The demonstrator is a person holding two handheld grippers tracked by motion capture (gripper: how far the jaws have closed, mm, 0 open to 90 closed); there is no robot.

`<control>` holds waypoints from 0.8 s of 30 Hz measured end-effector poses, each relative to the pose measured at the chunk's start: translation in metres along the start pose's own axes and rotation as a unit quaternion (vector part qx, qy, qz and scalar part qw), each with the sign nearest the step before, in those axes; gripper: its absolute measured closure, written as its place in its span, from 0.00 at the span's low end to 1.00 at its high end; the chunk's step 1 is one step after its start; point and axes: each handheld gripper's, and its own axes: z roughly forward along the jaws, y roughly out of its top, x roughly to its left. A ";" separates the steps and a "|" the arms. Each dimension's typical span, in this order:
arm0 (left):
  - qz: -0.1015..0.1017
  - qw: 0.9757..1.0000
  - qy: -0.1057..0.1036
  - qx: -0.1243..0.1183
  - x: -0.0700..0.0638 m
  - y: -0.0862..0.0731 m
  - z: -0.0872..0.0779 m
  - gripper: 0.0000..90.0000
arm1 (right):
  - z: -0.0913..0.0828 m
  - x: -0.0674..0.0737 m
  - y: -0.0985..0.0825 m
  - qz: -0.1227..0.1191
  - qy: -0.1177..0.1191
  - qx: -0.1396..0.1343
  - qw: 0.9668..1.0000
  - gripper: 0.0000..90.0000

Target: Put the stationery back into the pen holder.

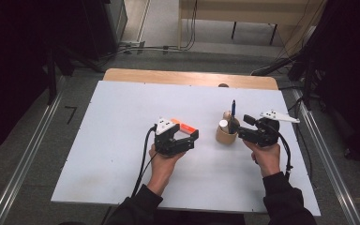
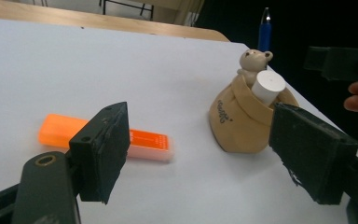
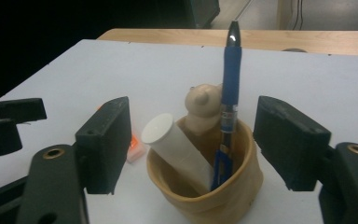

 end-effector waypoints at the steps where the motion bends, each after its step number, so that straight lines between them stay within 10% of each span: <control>1: 0.003 1.000 0.006 -0.003 0.001 0.001 -0.001 0.21 | 0.000 0.002 0.000 -0.003 0.003 0.001 1.000 0.26; 24: 0.027 0.998 0.053 -0.003 0.029 0.019 -0.033 0.20 | 0.003 0.042 0.000 -0.059 0.005 -0.011 0.998 0.21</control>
